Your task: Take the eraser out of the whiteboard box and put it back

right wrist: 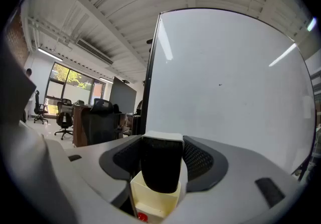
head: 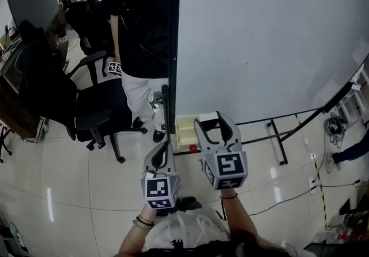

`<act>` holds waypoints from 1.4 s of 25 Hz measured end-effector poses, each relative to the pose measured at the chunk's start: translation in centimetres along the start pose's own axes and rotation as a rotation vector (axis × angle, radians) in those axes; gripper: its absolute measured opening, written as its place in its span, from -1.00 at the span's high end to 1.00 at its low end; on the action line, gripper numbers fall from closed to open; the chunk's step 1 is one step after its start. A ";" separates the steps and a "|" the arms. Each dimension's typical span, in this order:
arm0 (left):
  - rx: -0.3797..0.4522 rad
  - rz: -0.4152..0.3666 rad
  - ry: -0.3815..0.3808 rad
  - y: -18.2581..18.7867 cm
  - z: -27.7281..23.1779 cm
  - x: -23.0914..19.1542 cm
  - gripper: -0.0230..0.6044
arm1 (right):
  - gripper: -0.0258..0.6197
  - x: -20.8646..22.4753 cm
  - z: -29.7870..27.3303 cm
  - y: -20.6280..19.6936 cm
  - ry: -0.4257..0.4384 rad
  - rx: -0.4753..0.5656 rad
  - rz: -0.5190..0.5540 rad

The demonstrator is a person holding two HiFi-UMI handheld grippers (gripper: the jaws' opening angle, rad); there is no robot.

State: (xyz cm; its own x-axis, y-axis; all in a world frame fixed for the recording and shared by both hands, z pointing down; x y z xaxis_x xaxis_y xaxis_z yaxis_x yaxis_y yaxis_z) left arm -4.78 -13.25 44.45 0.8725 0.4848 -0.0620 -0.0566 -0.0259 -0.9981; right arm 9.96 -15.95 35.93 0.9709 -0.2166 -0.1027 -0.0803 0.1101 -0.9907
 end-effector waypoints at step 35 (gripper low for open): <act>-0.011 -0.081 0.071 0.4 1.1 -1.1 0.92 | 0.11 -0.7 -5.4 -11.1 0.012 -0.243 -0.020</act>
State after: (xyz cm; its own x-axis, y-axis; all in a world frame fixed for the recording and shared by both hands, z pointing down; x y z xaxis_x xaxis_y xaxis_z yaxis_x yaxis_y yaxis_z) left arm -6.30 -12.86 44.11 0.9062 0.4225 0.0192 0.0207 0.0011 -0.9998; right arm 8.98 -22.24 46.54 0.9702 -0.2280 -0.0824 -0.1143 -0.1303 -0.9849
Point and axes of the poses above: the fingertips, and each gripper's own axes: z backward along the fingers, x to its right, y out of its top, the point moved 4 cm from there along z, backward along the fingers, and after that the axes turned 9 degrees about x, right-handed, at the moved point
